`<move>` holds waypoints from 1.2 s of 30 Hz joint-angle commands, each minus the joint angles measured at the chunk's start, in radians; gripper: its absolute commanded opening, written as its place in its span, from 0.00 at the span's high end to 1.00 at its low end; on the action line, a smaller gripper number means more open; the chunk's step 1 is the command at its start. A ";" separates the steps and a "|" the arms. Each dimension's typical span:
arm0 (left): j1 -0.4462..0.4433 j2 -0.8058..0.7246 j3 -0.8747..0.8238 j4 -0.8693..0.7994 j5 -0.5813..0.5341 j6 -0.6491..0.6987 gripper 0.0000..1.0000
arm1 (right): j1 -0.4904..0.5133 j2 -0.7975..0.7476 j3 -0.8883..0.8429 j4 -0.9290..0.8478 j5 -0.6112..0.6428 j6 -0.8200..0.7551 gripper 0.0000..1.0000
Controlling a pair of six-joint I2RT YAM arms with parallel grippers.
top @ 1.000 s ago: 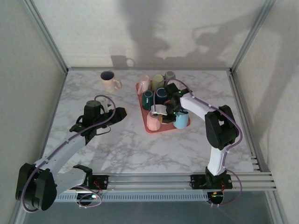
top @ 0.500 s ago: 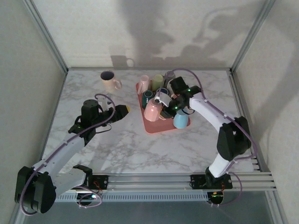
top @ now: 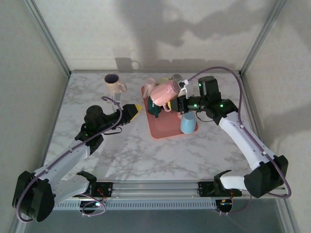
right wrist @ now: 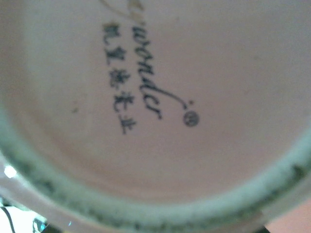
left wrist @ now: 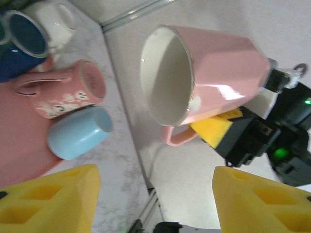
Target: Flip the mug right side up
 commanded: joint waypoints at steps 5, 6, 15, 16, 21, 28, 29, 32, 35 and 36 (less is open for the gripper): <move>-0.078 0.011 0.000 0.258 -0.072 -0.156 0.39 | -0.006 -0.111 -0.118 0.413 -0.055 0.361 1.00; -0.084 0.021 -0.002 0.294 -0.076 -0.177 0.39 | -0.006 -0.121 -0.136 0.454 -0.054 0.397 1.00; -0.174 0.150 0.051 0.455 -0.120 -0.262 0.38 | -0.004 -0.170 -0.283 0.789 -0.032 0.641 1.00; -0.183 0.162 0.062 0.449 -0.127 -0.257 0.38 | -0.002 -0.173 -0.292 0.807 -0.030 0.651 1.00; -0.224 0.210 0.104 0.440 -0.153 -0.253 0.37 | 0.008 -0.178 -0.315 0.870 -0.029 0.675 1.00; -0.247 0.277 0.145 0.504 -0.159 -0.293 0.38 | 0.030 -0.169 -0.312 0.920 -0.036 0.703 1.00; -0.250 0.286 0.150 0.512 -0.157 -0.296 0.39 | 0.033 -0.165 -0.309 0.923 -0.036 0.705 1.00; -0.253 0.304 0.166 0.528 -0.165 -0.298 0.43 | 0.042 -0.158 -0.311 0.943 -0.042 0.722 1.00; -0.258 0.317 0.181 0.544 -0.166 -0.302 0.48 | 0.051 -0.154 -0.317 0.965 -0.041 0.737 1.00; -0.259 0.320 0.184 0.549 -0.167 -0.302 0.49 | 0.055 -0.153 -0.318 0.968 -0.038 0.737 1.00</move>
